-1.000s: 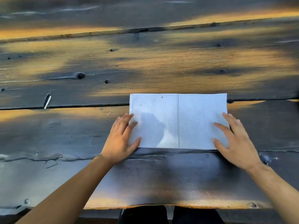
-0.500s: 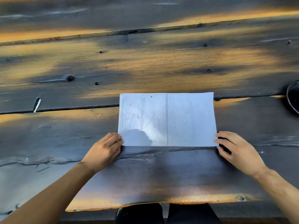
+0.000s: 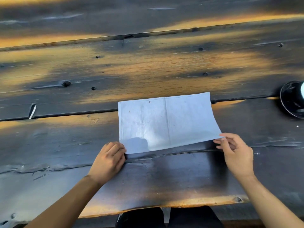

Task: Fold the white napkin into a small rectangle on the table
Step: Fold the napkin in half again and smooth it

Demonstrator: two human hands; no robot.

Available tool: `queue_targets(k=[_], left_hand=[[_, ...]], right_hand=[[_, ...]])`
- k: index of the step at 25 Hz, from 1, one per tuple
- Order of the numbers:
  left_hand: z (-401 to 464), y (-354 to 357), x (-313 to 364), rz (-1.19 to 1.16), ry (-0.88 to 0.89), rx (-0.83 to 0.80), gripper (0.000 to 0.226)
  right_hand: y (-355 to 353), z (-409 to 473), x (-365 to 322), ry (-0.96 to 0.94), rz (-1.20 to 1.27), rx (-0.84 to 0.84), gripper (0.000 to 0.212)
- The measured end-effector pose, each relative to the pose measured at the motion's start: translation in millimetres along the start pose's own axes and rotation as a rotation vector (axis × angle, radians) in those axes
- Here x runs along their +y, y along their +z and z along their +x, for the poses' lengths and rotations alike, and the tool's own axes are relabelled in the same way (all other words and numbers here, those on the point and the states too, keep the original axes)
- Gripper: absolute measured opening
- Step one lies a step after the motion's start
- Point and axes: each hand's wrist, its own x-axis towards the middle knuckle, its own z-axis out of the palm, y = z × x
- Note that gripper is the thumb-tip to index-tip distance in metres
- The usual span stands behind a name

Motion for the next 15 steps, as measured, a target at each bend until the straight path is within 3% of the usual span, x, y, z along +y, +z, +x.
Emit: queue_targets(k=[3,7,11,15], left_hand=[[-3.7,6.8,12.9,-0.036,-0.049,0.02,0.015],[-8.7,12.0,22.4,-0.074,-0.098,0.035,0.017],[-10.0,13.1,24.4,-0.097,-0.126,0.06,0.02],[-18.1,13.3,23.7,-0.131,-0.146,0.107,0.02]], right_hand=[[19.1,-6.0,-29.2,0.087,0.284,0.238,0.011],[50.8,-14.9,-66.9,0.029,0.185,0.408,0.009],[95.5,-36.2,-107.6,-0.225,0.154,0.285,0.032],[148.5,-61.1,-114.8,-0.39,0.044,0.063,0.029]])
